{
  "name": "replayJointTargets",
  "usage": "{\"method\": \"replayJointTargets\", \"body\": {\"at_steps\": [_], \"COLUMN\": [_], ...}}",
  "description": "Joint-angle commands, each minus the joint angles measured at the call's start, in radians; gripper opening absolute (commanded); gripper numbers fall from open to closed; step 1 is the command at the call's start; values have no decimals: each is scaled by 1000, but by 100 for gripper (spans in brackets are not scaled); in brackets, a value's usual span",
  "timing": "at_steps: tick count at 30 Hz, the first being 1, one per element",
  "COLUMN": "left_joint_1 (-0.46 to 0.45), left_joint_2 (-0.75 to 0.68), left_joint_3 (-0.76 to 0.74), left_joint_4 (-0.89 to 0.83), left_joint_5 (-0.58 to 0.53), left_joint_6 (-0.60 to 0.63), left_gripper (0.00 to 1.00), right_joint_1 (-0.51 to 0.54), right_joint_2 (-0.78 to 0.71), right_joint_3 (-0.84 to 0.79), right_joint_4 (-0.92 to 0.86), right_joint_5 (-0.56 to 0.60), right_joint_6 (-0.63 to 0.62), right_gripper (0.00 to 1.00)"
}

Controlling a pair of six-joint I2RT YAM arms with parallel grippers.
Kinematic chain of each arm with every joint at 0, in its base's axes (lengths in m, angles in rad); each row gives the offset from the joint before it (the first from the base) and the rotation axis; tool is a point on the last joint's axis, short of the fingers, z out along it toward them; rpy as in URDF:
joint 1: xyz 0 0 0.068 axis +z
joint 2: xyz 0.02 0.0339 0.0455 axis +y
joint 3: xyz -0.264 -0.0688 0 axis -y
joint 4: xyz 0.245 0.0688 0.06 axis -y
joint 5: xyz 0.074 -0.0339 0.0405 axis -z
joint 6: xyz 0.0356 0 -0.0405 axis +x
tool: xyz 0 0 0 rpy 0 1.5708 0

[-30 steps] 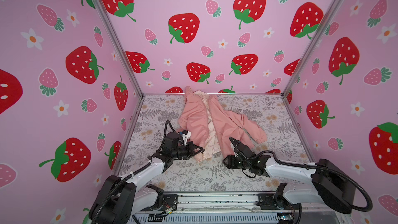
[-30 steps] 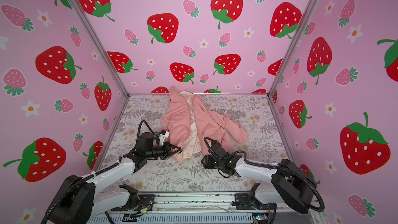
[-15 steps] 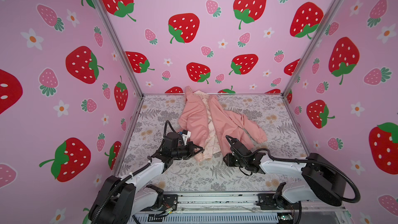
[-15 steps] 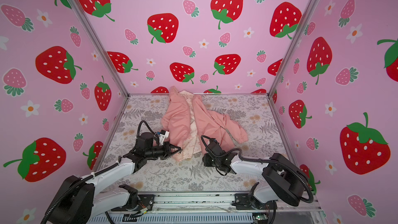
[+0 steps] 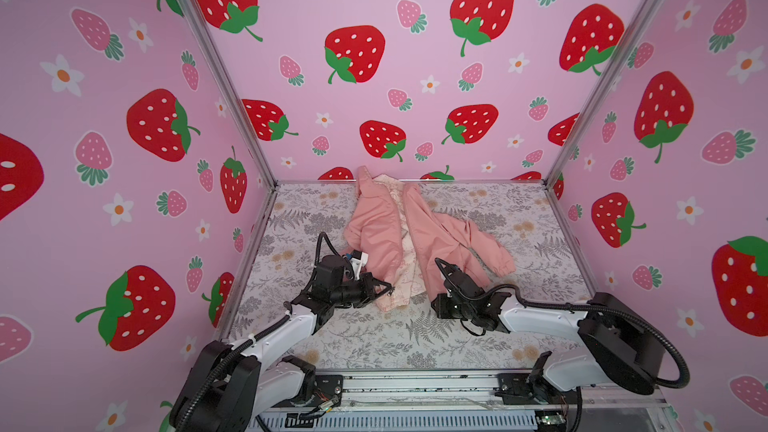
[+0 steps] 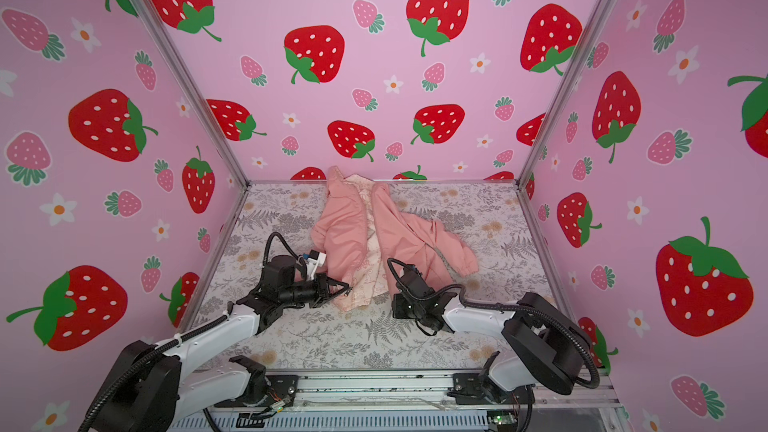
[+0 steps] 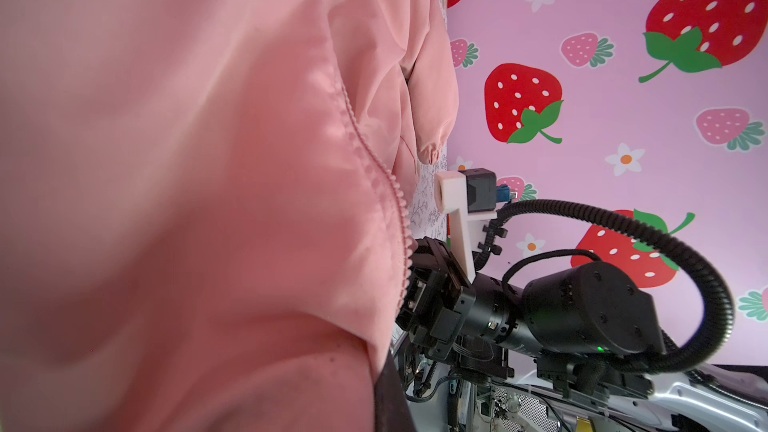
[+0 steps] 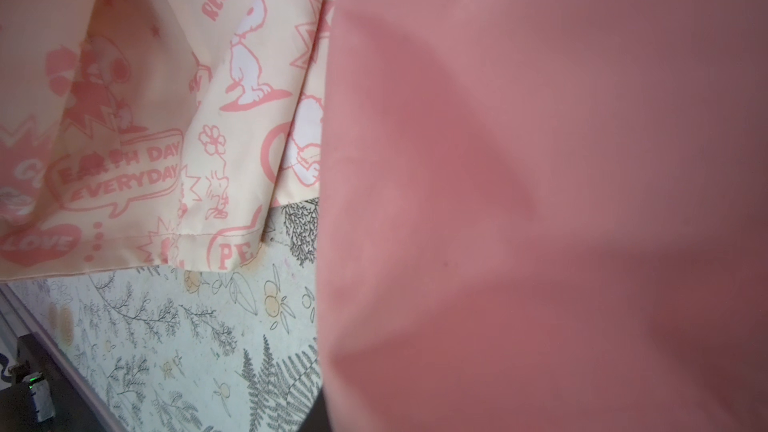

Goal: Zip up the jacket

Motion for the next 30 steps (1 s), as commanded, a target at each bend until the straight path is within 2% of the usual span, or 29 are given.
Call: {"method": "replayJointTargets", "body": {"at_steps": [1,15,30], "left_joint_1": [3,3,3], "left_joint_2": [-8,-10,-10], "left_joint_3": [8,8,6], "left_joint_4": [5,4,2], "left_joint_5": [4,3,2], "left_joint_6": [-3,-3,-5], "left_gripper": [0,0,0], "right_joint_1": [-10,-23,-30], "right_joint_2": [16,52,50], "right_joint_3": [2,-1,-9], "right_joint_4": [26,44,49], "right_joint_5": [-17,-62,-73], "right_joint_6": [-10,-27,-29], "right_gripper": [17,16,7]}}
